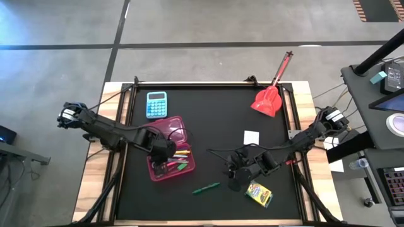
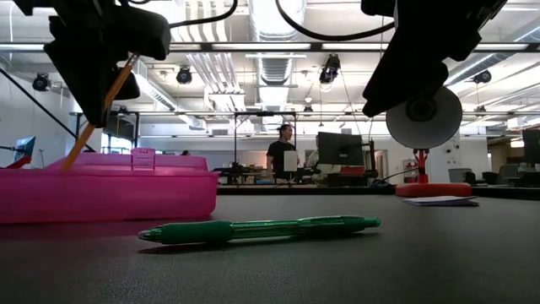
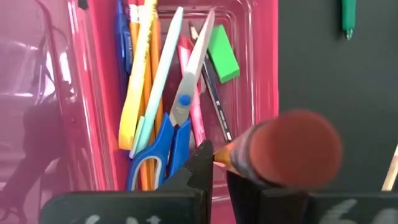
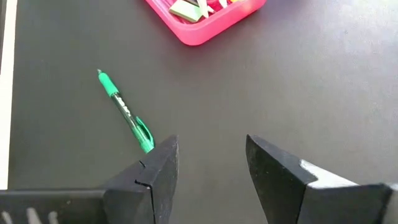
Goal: Pack school essentials
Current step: Put the yellow pencil into the pink supply box
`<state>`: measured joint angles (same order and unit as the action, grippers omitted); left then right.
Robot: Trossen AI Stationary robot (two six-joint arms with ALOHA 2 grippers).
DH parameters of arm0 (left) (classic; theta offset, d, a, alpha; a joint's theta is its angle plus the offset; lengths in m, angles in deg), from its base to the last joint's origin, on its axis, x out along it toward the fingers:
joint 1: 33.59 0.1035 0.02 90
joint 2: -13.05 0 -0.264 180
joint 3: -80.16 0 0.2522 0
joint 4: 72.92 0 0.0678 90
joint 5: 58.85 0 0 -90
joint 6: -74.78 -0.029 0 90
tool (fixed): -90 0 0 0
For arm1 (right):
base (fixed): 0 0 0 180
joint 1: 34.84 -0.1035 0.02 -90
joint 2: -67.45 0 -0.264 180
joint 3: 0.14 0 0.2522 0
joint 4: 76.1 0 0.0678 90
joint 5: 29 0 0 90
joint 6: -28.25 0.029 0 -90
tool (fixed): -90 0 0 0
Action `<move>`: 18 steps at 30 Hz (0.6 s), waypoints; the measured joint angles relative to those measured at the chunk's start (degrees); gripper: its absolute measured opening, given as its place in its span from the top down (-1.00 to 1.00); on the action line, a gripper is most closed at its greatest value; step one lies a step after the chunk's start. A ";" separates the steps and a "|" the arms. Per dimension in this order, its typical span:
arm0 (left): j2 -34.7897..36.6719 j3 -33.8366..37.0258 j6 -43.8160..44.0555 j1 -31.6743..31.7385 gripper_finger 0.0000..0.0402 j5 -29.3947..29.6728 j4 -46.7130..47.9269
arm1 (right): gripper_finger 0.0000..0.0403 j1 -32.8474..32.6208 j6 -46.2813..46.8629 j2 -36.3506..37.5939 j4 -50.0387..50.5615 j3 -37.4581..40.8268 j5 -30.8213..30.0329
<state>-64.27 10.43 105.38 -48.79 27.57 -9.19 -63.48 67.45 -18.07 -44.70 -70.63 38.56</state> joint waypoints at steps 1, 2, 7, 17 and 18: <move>0.00 0.02 -0.05 0.02 0.94 0.04 0.00 | 0.13 0.00 -0.02 0.00 -0.03 0.00 0.00; -0.18 0.02 -0.12 0.01 0.94 0.04 -0.07 | 0.13 0.00 -0.03 0.00 -0.01 0.00 0.00; -1.63 0.02 -1.11 0.00 0.94 0.53 -2.00 | 0.13 0.00 -0.09 0.00 -0.03 0.00 0.05; -5.05 0.41 -4.41 0.00 0.94 0.87 -7.68 | 0.13 -0.12 -0.20 0.00 0.02 0.00 0.45; -5.32 0.64 -4.46 0.00 0.94 0.87 -8.03 | 0.13 -0.13 -0.20 0.00 0.03 0.00 0.45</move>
<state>-69.60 11.07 100.92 -48.79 28.45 -17.22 -63.61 67.26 -18.07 -44.66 -70.63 39.01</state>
